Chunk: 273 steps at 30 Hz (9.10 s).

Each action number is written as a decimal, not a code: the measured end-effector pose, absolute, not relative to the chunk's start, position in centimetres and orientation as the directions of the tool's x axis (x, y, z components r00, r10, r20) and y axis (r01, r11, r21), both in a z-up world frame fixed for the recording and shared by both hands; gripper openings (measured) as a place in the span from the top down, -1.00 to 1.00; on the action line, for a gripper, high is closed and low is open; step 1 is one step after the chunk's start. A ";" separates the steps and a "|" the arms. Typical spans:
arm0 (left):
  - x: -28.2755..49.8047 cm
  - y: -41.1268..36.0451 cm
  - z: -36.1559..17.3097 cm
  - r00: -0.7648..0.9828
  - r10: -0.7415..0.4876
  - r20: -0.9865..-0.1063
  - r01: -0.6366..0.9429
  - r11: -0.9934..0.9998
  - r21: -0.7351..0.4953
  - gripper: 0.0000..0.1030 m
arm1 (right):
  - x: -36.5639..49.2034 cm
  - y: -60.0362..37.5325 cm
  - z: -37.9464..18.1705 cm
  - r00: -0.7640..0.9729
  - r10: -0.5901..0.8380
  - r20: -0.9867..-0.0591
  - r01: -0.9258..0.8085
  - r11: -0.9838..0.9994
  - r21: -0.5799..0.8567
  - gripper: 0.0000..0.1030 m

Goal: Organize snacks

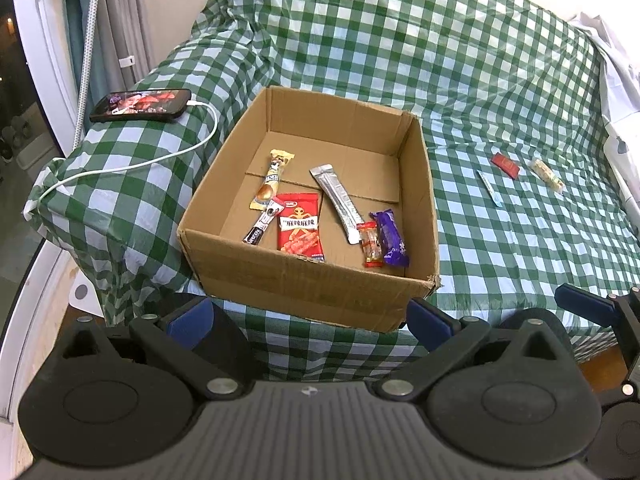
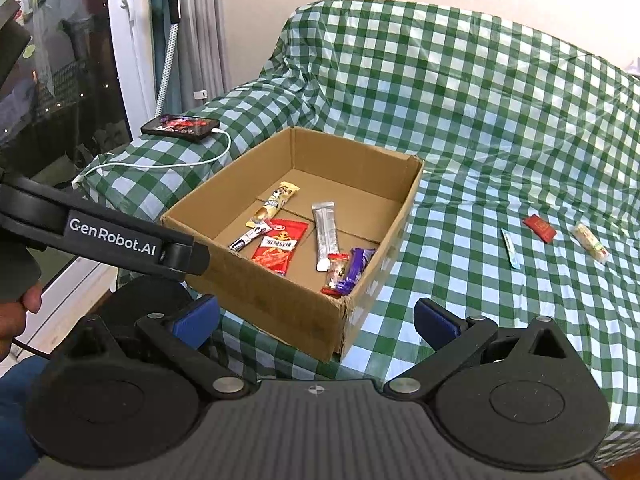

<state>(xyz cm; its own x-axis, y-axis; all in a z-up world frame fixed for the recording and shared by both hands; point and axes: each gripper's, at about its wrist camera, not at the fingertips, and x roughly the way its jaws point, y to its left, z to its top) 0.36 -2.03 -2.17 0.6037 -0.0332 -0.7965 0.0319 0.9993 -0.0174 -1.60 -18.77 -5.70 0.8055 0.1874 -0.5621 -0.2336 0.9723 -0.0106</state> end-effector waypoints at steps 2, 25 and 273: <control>0.4 -2.0 -2.2 0.604 -0.033 -0.797 0.033 0.999 -0.016 -0.99 | -1.5 -18.9 -5.8 0.804 0.189 -0.564 -0.234 0.972 -0.008 -0.98; 1.1 -2.7 -3.8 0.545 -0.039 -0.837 0.034 0.999 -0.024 -0.99 | -0.3 -19.7 -7.4 0.750 0.175 -0.638 -0.220 0.975 0.009 -0.98; 30.7 -32.7 -18.5 0.561 -0.219 -0.799 0.336 0.942 -0.022 -0.99 | 21.8 -53.9 -17.9 0.679 -0.443 -0.586 0.619 0.774 0.132 -0.99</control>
